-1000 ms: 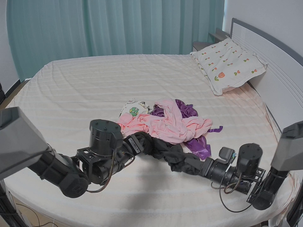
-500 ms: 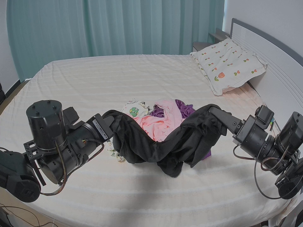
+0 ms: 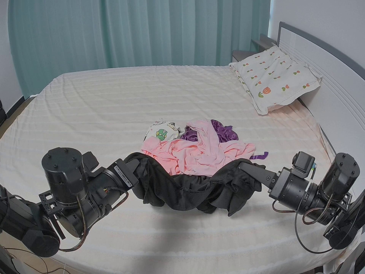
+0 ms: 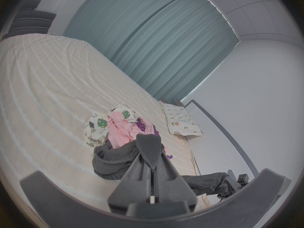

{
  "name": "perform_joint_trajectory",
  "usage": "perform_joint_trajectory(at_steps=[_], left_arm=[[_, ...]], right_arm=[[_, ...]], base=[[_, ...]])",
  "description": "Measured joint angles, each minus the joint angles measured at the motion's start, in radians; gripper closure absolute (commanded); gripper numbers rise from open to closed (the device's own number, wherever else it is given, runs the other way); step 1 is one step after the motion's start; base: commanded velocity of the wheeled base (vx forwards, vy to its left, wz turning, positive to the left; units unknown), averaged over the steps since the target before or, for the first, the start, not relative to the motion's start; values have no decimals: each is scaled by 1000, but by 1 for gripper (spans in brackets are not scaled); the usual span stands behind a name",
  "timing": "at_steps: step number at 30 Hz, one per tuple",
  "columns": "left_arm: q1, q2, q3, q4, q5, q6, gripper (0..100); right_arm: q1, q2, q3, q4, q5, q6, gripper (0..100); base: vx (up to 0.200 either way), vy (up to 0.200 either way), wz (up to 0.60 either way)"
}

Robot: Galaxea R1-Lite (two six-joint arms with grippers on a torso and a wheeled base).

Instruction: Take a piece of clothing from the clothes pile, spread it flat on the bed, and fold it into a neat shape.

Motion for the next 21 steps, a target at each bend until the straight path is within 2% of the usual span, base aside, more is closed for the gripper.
perform_joint_trajectory(at_steps=[3,18,21], left_arm=[[-2,10,20,-4,-3,-21,100],[5,25,44,-4,-12,-43,100],[8,25,46,-3,-15,-43,100]], right_arm=[[6,7,7,0,-3,0,100],[8,39,25,0,-7,-1,100],[7,43,24,0,-9,-3,100]], base=[[-200,0,0],[0,0,0],[0,200,0]])
